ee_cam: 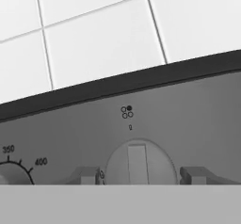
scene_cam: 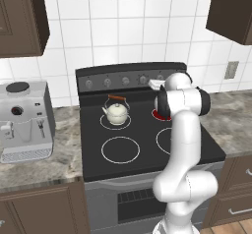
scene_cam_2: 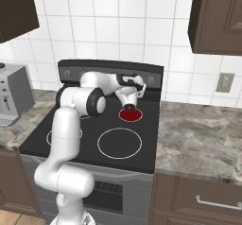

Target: Turn off the rear right burner of the stove.

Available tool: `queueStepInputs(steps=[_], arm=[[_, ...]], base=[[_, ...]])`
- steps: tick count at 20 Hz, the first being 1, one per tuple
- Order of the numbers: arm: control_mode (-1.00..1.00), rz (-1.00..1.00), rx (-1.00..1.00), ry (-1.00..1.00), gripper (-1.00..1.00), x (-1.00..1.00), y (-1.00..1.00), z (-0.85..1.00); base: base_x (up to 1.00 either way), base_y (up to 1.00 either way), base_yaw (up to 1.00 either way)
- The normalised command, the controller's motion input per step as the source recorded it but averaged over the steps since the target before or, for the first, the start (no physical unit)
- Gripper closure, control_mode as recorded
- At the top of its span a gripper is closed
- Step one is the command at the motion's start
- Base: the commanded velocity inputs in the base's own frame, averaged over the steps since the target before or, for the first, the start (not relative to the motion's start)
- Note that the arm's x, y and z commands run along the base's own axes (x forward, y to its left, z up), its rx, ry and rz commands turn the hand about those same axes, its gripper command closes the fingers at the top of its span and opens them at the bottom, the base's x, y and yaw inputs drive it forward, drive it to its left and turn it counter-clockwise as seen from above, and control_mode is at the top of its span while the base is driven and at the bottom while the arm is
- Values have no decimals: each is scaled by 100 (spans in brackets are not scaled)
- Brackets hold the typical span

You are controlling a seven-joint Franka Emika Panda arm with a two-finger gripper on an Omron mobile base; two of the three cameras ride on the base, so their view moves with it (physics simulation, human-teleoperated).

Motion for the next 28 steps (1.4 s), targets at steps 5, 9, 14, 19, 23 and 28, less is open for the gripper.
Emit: queueStepInputs(steps=[5,9,14,19,23,28], arm=[[-100,-13,28,1,100,0,9,46],[-100,-13,30,6,100,0,8,47],[-100,-11,30,10,100,0,5,56],[-100,-7,29,11,100,0,0,59],[-100,-4,31,8,100,0,0,65],[-100,-2,32,9,100,0,0,64]], base=[[0,0,0],[0,0,0],[0,0,0],[0,0,0],[0,0,0],[0,0,0]])
